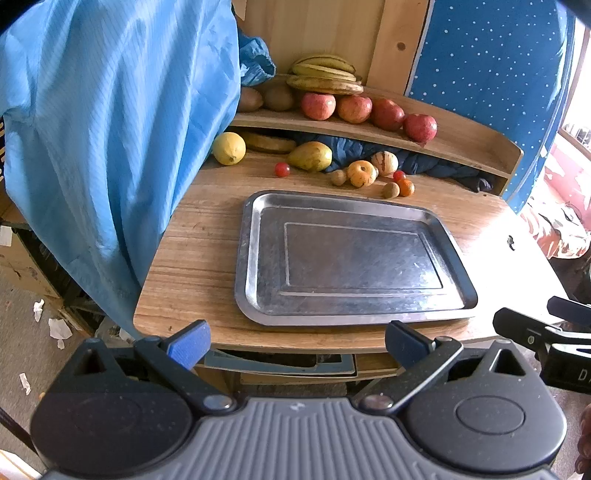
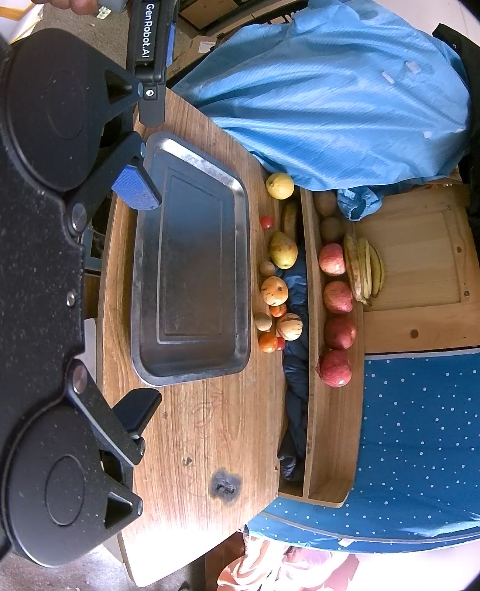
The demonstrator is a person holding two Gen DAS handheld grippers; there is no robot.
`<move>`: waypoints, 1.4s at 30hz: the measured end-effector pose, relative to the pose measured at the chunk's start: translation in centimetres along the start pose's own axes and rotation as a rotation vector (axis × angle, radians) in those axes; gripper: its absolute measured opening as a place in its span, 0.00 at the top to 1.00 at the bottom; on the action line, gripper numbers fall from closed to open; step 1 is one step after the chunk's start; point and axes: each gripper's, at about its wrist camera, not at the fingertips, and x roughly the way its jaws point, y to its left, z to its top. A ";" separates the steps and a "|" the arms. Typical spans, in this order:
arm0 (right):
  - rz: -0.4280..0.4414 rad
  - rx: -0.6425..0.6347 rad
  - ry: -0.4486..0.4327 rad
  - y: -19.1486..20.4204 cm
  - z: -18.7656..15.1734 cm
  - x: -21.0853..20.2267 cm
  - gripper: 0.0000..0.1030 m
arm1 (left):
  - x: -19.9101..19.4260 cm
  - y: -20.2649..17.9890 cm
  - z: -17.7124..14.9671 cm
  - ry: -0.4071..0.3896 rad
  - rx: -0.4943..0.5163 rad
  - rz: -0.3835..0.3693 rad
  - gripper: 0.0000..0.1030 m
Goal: Organize fruits
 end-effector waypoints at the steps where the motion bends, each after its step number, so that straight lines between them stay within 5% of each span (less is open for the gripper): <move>1: 0.001 0.000 0.003 0.0 0.1 0.1 0.01 | 0.0 0.0 0.0 0.001 -0.002 0.001 0.01; 26: 0.022 -0.002 0.080 -1.8 1.0 3.5 0.01 | 3.0 -1.0 1.3 0.068 -0.037 0.032 0.01; 42: 0.135 -0.081 0.074 -4.2 5.4 8.7 0.01 | 7.0 -2.0 5.7 0.053 -0.161 0.060 0.01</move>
